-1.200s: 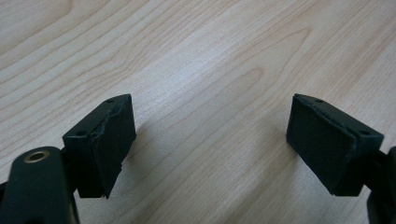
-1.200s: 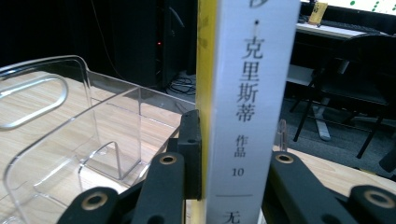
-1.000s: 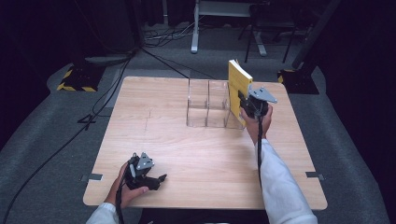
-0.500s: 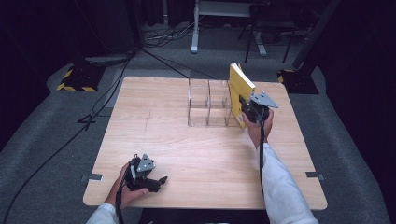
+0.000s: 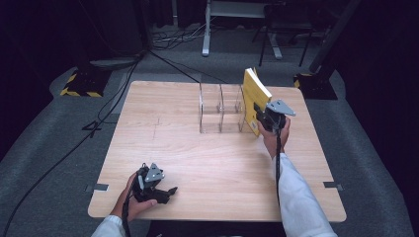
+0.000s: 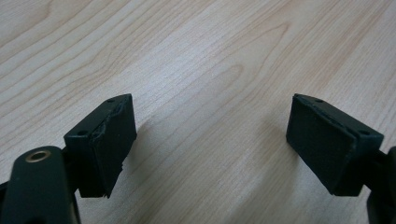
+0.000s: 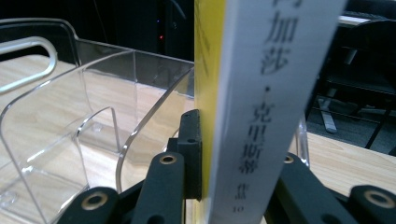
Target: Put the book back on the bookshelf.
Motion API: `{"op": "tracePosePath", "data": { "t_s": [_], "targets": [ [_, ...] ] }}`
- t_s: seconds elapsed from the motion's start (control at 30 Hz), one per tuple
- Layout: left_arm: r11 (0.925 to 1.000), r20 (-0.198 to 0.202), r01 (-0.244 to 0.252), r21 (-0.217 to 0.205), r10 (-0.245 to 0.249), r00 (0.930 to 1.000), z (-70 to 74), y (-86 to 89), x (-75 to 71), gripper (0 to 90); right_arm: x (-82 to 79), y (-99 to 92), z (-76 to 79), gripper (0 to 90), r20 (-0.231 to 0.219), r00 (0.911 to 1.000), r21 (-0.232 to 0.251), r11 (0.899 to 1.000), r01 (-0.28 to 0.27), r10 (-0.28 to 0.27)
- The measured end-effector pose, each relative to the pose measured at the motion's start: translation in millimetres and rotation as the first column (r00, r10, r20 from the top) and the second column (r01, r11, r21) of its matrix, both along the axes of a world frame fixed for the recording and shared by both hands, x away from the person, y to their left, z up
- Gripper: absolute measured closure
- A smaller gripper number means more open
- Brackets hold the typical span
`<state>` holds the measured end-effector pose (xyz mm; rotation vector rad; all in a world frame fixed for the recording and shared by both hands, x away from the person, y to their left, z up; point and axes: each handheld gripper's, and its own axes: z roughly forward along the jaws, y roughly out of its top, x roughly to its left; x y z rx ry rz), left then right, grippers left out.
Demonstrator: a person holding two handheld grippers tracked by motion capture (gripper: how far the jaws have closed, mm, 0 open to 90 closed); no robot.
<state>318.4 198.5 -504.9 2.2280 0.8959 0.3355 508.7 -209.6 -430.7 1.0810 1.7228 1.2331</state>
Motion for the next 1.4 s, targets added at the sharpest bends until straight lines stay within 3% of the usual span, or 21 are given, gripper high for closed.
{"op": "tracePosePath", "data": {
  "t_s": [0.13, 0.53, 1.0, 1.1, 1.27, 1.4],
  "targets": [
    [1.0000, 0.000, 0.006, 0.001, -0.006, 1.0000, 0.0, 0.0, 0.1, 16.4, 3.1, 0.0, 0.7, 76.3, 0.013, 0.9997, 0.011, 1.000, 0.021, -0.022],
    [0.9998, 0.001, 0.020, 0.004, -0.020, 0.9998, 0.1, -0.1, -0.2, 16.4, 11.8, 0.7, -0.3, 76.1, 0.015, 0.9997, 0.043, 0.999, 0.017, -0.018],
    [0.9998, 0.001, 0.019, 0.004, -0.019, 0.9998, 0.1, -0.1, -0.3, 16.5, -3.2, -8.5, 1.2, 72.1, -0.004, 0.9999, -0.057, 0.998, -0.015, 0.015],
    [0.9998, 0.001, 0.019, 0.004, -0.019, 0.9998, 0.1, -0.1, -0.3, 16.5, -6.4, -13.1, 4.3, 71.0, -0.005, 0.9998, -0.049, 0.999, -0.018, 0.018],
    [0.9998, 0.001, 0.020, 0.004, -0.020, 0.9998, 0.1, -0.1, -0.2, 16.6, -13.5, -13.6, 7.1, 66.6, -0.005, 0.9993, -0.101, 0.994, -0.037, 0.036],
    [0.9998, 0.002, 0.020, 0.005, -0.020, 0.9998, 0.2, 0.0, -0.2, 16.5, -16.8, -16.7, 8.8, 65.1, -0.017, 0.9981, -0.103, 0.993, -0.060, 0.059]
  ]
}}
